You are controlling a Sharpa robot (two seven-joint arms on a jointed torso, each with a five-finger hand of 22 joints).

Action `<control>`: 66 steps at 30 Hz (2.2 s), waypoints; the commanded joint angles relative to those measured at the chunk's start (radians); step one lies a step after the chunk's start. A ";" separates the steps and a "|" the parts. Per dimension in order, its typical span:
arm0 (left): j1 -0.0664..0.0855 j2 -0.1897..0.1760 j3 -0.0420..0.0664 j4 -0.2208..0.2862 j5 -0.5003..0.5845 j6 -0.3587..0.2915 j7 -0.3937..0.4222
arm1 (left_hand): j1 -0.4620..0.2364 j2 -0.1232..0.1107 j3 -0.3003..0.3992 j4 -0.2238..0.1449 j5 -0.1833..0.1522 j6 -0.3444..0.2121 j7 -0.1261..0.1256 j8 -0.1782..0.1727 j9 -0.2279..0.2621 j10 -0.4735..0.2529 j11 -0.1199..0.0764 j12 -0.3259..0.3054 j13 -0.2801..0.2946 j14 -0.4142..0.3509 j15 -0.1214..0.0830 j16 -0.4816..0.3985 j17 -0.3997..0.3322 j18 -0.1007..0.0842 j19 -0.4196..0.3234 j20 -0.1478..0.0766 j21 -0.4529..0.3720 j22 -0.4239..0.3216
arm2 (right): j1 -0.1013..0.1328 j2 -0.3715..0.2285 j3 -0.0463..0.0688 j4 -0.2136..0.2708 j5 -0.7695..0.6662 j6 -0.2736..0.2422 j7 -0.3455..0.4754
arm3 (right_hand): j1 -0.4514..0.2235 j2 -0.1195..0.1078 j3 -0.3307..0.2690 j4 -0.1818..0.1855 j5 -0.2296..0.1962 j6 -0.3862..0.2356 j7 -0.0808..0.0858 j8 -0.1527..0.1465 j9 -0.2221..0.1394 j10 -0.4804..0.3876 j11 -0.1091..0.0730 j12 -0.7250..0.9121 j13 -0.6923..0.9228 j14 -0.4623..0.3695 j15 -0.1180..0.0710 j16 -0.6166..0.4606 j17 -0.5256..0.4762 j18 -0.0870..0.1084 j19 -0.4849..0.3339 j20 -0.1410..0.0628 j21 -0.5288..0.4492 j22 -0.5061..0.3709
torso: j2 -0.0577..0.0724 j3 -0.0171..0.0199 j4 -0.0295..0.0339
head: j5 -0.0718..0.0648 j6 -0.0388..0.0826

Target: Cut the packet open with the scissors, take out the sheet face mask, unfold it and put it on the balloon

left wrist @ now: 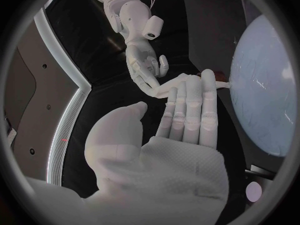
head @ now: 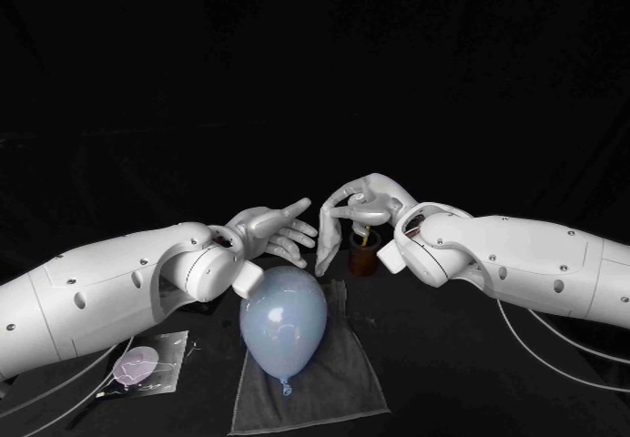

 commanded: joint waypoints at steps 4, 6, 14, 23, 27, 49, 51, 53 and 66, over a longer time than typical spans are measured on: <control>-0.004 0.015 0.001 -0.011 0.125 -0.001 0.026 | -0.006 0.018 -0.017 0.001 -0.003 -0.016 0.001 -0.012 -0.010 0.006 -0.001 -0.014 -0.003 -0.003 0.005 -0.010 0.005 0.014 0.009 0.003 -0.017 -0.012 | 0.016 0.012 0.001 -0.003 -0.052 0.141 -0.056 | -0.008 0.003 0.004 0.000 0.003 0.007 -0.001 0.004 0.001 0.004 -0.003 0.005 0.002 -0.001 -0.007 0.005 -0.001 0.019 -0.001 -0.001 -0.003 -0.001 | 0.000 0.0010 -0.0001 | 0.001 0.001; -0.004 0.020 0.001 -0.013 0.136 -0.001 0.033 | -0.004 0.025 -0.022 0.001 -0.003 -0.022 0.000 -0.016 -0.015 0.011 -0.002 -0.016 -0.003 -0.007 0.005 -0.012 0.007 0.014 0.010 0.003 -0.024 -0.017 | 0.018 0.016 0.001 -0.004 -0.058 0.156 -0.063 | -0.008 0.003 0.004 0.000 0.003 0.007 -0.001 0.004 0.001 0.004 -0.003 0.005 0.002 -0.001 -0.007 0.005 -0.001 0.019 -0.001 -0.001 -0.003 -0.001 | 0.000 0.0010 0.0000 | 0.002 0.000; -0.005 0.030 0.001 -0.016 0.152 0.004 0.045 | -0.001 0.035 -0.029 0.001 -0.003 -0.028 -0.003 -0.020 -0.023 0.019 -0.004 -0.018 -0.003 -0.011 0.004 -0.014 0.010 0.014 0.012 0.003 -0.033 -0.023 | 0.022 0.025 0.001 0.005 -0.080 0.200 -0.080 | -0.009 0.003 0.004 0.000 0.002 0.006 -0.001 0.004 0.001 0.004 -0.003 0.005 0.002 -0.001 -0.006 0.005 -0.001 0.019 -0.002 -0.001 -0.004 -0.002 | 0.000 0.0013 -0.0003 | 0.008 0.001; -0.005 0.032 0.001 -0.019 0.166 -0.003 0.043 | -0.025 0.063 -0.076 0.003 -0.004 -0.049 0.016 -0.032 -0.048 -0.035 0.015 -0.038 -0.010 -0.049 0.022 -0.022 0.021 0.011 0.005 0.015 -0.069 -0.046 | 0.022 0.026 0.001 0.031 -0.102 0.221 -0.084 | -0.009 0.003 0.004 0.000 0.002 0.006 0.000 0.004 0.000 0.004 -0.003 0.005 0.002 -0.002 -0.006 0.004 -0.002 0.019 -0.003 -0.001 -0.006 -0.003 | 0.000 0.0016 0.0004 | 0.007 0.004; -0.005 0.031 0.001 -0.021 0.168 -0.003 0.035 | -0.045 0.076 -0.102 0.002 -0.003 -0.051 0.022 -0.031 -0.057 -0.056 0.022 -0.032 -0.008 -0.075 0.029 -0.021 0.026 0.011 -0.003 0.023 -0.086 -0.056 | 0.022 0.021 0.001 0.044 -0.119 0.210 -0.080 | -0.010 0.003 0.004 0.000 0.002 0.006 0.000 0.004 0.000 0.003 -0.003 0.004 0.001 -0.002 -0.006 0.005 -0.002 0.020 -0.003 -0.001 -0.006 -0.003 | -0.001 0.0012 0.0005 | 0.008 0.004; -0.005 0.031 0.001 -0.026 0.164 0.019 0.022 | 0.141 0.076 -0.167 -0.002 -0.003 0.016 0.008 0.046 -0.080 -0.101 0.018 0.034 0.008 -0.159 0.035 -0.001 0.030 0.013 -0.022 0.038 -0.148 -0.093 | 0.021 -0.014 0.001 0.125 -0.532 0.042 -0.120 | -0.017 -0.004 0.003 0.000 0.019 0.001 0.001 0.001 -0.010 0.007 -0.002 0.002 0.000 0.009 -0.006 0.010 0.012 0.014 0.014 0.000 0.016 0.013 | 0.000 0.0010 -0.0006 | 0.009 0.002; -0.006 0.032 0.001 -0.028 0.156 0.020 0.029 | 0.150 0.073 -0.172 -0.002 -0.003 0.011 0.009 0.045 -0.083 -0.105 0.019 0.036 0.008 -0.161 0.036 0.003 0.030 0.013 -0.022 0.039 -0.149 -0.094 | 0.021 -0.019 0.001 0.126 -0.498 -0.005 -0.117 | -0.017 -0.005 0.005 -0.001 0.023 0.006 -0.001 0.003 -0.010 0.011 -0.004 0.004 0.002 0.012 -0.008 0.011 0.015 0.014 0.018 -0.001 0.020 0.016 | 0.000 0.0002 -0.0002 | 0.009 0.003; -0.006 0.033 0.001 -0.031 0.138 0.021 0.045 | 0.162 0.065 -0.190 -0.001 -0.003 -0.009 0.010 0.041 -0.091 -0.120 0.022 0.042 0.009 -0.173 0.039 0.017 0.035 0.012 -0.027 0.041 -0.153 -0.096 | 0.021 -0.024 0.001 0.119 -0.409 -0.057 -0.098 | -0.018 -0.005 0.005 -0.001 0.021 0.008 -0.002 0.004 -0.011 0.011 -0.005 0.003 0.001 0.011 -0.008 0.010 0.013 0.015 0.016 -0.001 0.016 0.013 | -0.001 0.0002 0.0003 | 0.009 0.003; -0.006 0.030 0.001 -0.091 -0.056 -0.015 0.163 | 0.185 0.040 -0.320 -0.001 -0.004 -0.058 0.012 0.060 -0.114 -0.216 0.028 0.129 0.035 -0.213 0.043 0.164 0.084 0.009 -0.020 0.039 -0.114 -0.068 | 0.029 -0.024 0.009 0.028 0.132 -0.208 -0.009 | -0.019 -0.002 0.008 0.000 0.015 0.010 -0.003 0.005 -0.013 0.009 -0.005 -0.001 -0.003 0.011 -0.009 0.009 0.010 0.017 0.011 -0.002 0.007 0.007 | -0.001 0.0018 -0.0017 | 0.000 0.004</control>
